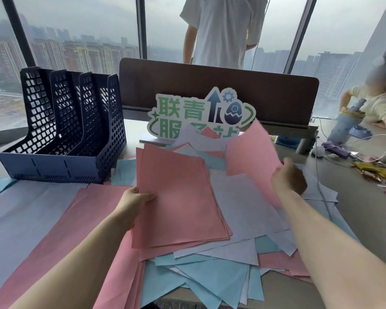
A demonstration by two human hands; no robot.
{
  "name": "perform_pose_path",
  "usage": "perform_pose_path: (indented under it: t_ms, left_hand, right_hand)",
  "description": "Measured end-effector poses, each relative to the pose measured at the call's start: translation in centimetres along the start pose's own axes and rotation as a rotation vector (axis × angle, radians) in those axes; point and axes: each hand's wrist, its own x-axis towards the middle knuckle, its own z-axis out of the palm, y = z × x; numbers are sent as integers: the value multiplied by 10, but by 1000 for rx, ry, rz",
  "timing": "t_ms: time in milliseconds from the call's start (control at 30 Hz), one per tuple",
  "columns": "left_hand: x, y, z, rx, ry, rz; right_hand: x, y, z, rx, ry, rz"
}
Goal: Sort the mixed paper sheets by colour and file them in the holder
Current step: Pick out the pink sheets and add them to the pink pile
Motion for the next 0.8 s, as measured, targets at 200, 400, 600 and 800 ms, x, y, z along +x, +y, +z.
perform_pose_path:
  t_ms: [200,400,600,800]
  left_hand:
    - [-1,1,-1,8,-14,-5]
    - [-4,1,-4,-1,9,-11]
    - [-5,3,-6,-196,13,-85]
    - [-2,4,-8,-204,-121,-90]
  right_hand:
    - [-14,-52,-40,275,446,-500]
    - [-46,-110,-63,476,292,-591]
    - [-67,-103,-23,427,-309,-340]
    - [-101,-70,34,342,-661,-320]
